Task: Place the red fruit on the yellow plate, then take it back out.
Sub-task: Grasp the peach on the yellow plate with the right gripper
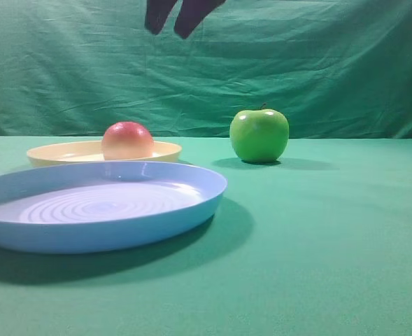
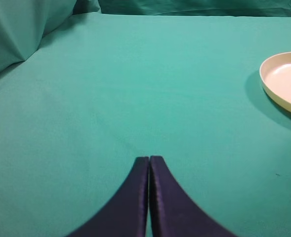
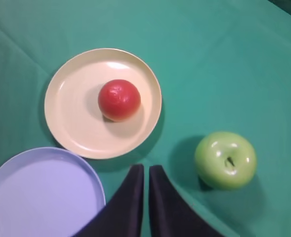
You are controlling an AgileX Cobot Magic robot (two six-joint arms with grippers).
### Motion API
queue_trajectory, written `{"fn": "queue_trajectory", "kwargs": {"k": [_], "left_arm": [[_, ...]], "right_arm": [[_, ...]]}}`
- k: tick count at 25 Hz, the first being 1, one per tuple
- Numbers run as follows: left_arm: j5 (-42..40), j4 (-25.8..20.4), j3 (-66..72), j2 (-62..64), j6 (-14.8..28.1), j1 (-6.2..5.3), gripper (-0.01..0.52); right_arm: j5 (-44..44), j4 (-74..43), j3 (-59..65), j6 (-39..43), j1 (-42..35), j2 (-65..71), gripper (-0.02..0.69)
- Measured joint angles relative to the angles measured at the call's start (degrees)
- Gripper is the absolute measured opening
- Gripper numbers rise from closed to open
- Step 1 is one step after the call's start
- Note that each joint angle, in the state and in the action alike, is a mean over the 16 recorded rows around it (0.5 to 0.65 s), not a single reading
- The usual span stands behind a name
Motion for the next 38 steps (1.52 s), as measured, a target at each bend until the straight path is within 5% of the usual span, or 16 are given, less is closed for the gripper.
{"fn": "queue_trajectory", "kwargs": {"k": [14,28,38], "left_arm": [[0.0,0.0,0.0,0.0,0.0,0.0,0.0],[0.0,0.0,0.0,0.0,0.1,0.0,0.0],[0.0,0.0,0.0,0.0,0.1,0.0,0.0]], "right_arm": [[0.2,-2.9,22.1,9.3,-0.7,-29.7,0.0],[-10.3,-13.5,49.6,18.0,-1.8,-56.4,0.0],[-24.1,-17.9,65.7,18.7,-11.8,-72.7,0.0]]}}
